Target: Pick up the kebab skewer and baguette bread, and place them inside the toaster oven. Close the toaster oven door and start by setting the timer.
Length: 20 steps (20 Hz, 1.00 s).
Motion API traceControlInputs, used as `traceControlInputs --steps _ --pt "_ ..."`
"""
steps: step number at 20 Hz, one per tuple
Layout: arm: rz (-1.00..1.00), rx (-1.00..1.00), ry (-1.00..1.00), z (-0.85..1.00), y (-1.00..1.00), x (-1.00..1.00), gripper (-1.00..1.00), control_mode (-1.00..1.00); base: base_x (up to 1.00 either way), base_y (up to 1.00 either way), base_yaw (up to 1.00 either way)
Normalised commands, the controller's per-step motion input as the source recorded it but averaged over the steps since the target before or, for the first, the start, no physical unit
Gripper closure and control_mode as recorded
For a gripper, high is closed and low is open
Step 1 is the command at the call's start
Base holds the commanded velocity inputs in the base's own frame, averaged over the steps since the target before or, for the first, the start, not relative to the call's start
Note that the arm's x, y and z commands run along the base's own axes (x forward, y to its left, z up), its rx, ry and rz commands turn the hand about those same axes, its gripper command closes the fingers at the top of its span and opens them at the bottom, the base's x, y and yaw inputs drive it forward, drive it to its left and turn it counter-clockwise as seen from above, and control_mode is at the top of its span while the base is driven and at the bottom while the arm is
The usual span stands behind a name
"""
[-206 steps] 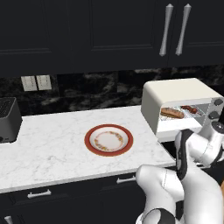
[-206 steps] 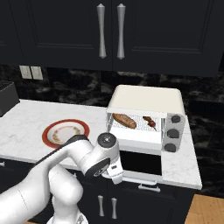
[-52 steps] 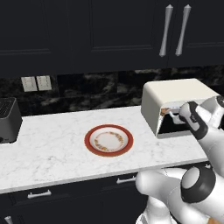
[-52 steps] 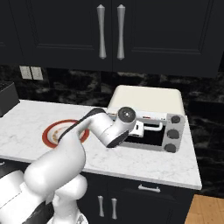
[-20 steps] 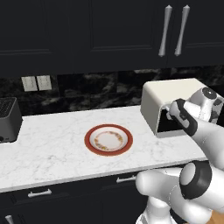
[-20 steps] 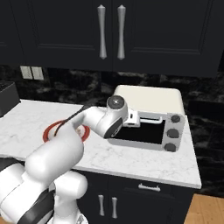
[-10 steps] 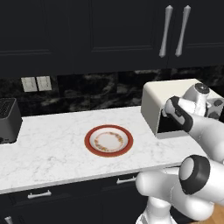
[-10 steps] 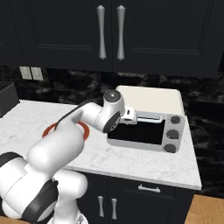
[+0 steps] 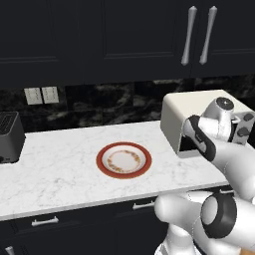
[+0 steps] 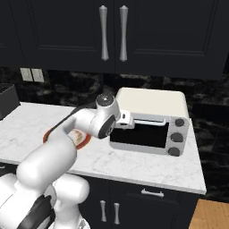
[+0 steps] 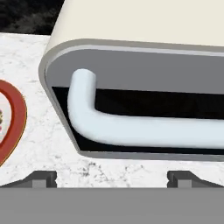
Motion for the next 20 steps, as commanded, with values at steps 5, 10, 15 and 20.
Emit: traceControlInputs --steps 5,10,15,20 --pt "-0.01 -0.02 0.06 0.00 -0.04 -0.71 -1.00 -1.00 0.00 0.00 0.00" --pt "-0.03 0.00 0.07 0.03 -0.14 -0.61 -1.00 -1.00 0.00 0.00 0.00" --pt "0.00 0.00 0.01 0.02 -0.52 -0.42 -1.00 -1.00 0.00 0.00 0.00" --pt "0.00 0.00 0.00 0.13 -0.80 -0.34 -1.00 -1.00 0.00 0.00 0.00"
